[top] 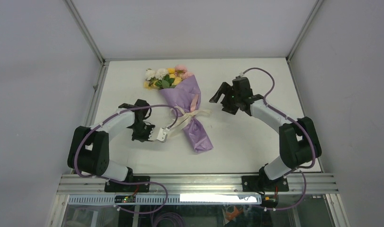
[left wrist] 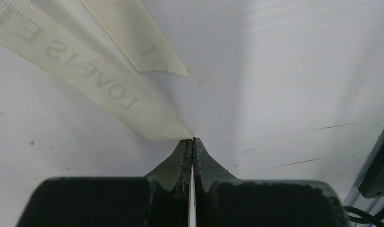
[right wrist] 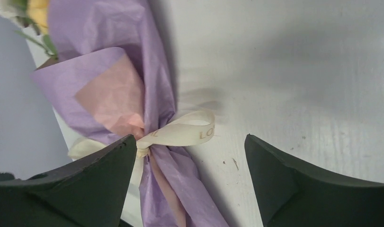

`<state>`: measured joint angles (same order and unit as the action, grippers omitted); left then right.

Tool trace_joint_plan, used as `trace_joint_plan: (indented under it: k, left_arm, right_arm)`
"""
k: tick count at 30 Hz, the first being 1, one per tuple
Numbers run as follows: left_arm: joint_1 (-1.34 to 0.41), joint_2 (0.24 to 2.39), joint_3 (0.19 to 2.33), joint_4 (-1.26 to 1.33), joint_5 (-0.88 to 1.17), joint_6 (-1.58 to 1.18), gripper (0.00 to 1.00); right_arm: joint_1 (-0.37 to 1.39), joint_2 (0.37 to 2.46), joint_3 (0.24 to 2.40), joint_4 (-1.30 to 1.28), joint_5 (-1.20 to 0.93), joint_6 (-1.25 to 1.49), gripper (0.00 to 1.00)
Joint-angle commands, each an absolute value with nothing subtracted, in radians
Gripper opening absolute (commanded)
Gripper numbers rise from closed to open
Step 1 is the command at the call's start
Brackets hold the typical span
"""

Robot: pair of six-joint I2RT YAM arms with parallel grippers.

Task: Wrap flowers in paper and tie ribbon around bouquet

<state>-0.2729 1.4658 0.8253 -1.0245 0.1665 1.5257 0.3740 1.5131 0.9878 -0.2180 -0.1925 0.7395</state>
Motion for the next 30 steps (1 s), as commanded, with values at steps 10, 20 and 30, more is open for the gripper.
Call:
trace_joint_plan:
  k: [10,20,30]
  left_arm:
    - [-0.258,1.406,0.819,-1.031,0.161,1.562,0.00]
    - [-0.258,1.407,0.819,-1.035,0.162,1.564,0.00]
    - [-0.258,1.414,0.830,-1.034,0.175,1.558,0.00]
  right_arm:
    - [0.472,1.672,0.908,-0.027,-0.216,1.046,0.88]
    - [0.474,1.774,0.925,0.090,-0.254,1.036,0.68]
    - [0.474,1.786,0.927,0.115,-0.275,1.042,0.10]
